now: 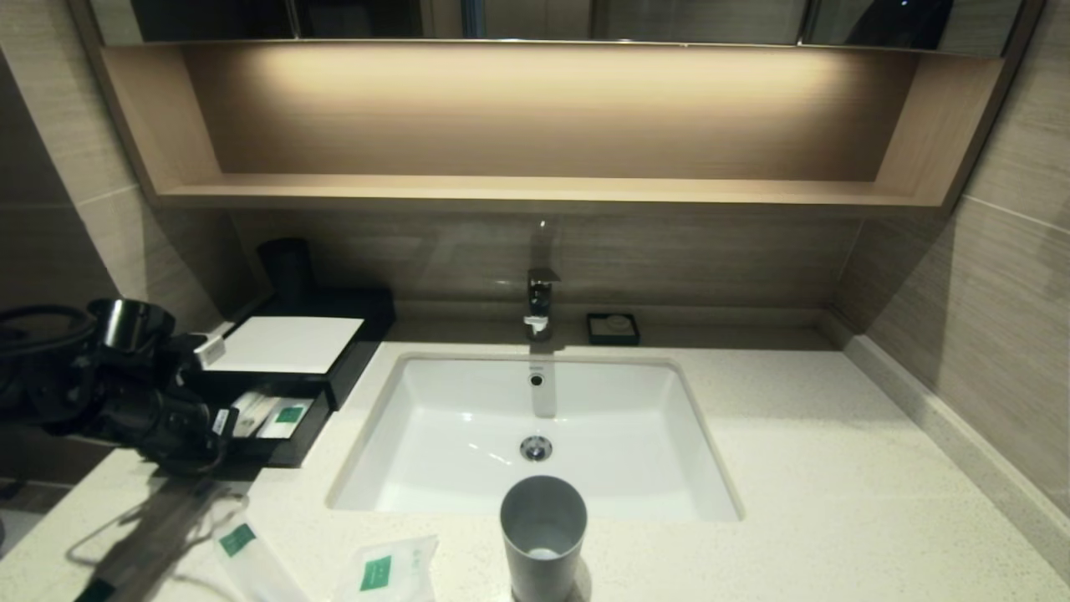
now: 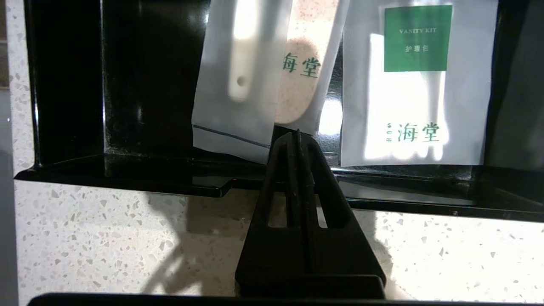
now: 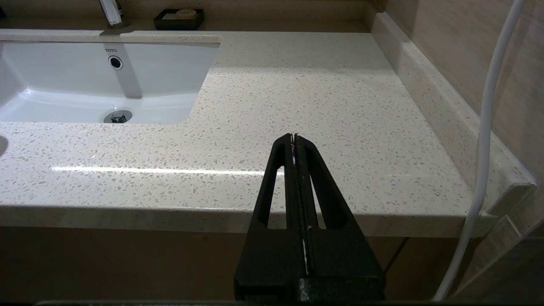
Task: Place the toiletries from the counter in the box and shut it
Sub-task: Open the drawer
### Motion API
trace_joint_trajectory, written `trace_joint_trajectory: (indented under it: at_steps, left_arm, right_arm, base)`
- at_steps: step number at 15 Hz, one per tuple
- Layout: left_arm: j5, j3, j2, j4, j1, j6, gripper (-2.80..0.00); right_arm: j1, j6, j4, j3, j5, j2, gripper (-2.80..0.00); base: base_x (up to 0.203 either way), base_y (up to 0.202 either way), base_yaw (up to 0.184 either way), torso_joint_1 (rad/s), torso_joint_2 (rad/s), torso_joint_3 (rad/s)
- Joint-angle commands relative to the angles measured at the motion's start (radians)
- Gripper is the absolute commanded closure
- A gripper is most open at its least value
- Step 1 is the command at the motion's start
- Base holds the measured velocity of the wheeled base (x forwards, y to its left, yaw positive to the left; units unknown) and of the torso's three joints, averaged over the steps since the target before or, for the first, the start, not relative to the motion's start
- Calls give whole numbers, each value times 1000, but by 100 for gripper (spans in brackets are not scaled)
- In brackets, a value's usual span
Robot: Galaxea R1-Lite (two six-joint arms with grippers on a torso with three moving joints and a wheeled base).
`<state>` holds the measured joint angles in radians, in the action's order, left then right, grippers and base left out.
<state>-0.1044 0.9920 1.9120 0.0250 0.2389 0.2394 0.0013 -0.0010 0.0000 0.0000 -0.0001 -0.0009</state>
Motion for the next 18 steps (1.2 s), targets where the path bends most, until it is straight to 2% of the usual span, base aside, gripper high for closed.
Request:
trace_joint_trajectory:
  at_steps: [1, 5, 11, 18]
  left_arm:
    - [14, 5, -2, 1, 2, 1, 0]
    - [19, 14, -4, 36, 0, 5, 0]
    - [19, 63, -19, 180, 0, 8, 0]
    - [20, 63, -22, 200, 0, 9, 0]
  right_arm:
    - [0, -1, 0, 2, 0, -1, 0]
    - [0, -1, 0, 2, 0, -1, 0]
    - [0, -1, 0, 2, 0, -1, 0]
    - [0, -1, -1, 2, 0, -1, 0]
  base:
    - [0, 0, 0, 0, 0, 0]
    - [0, 0, 0, 0, 0, 0]
    - [0, 0, 0, 0, 0, 0]
    - [0, 0, 0, 0, 0, 0]
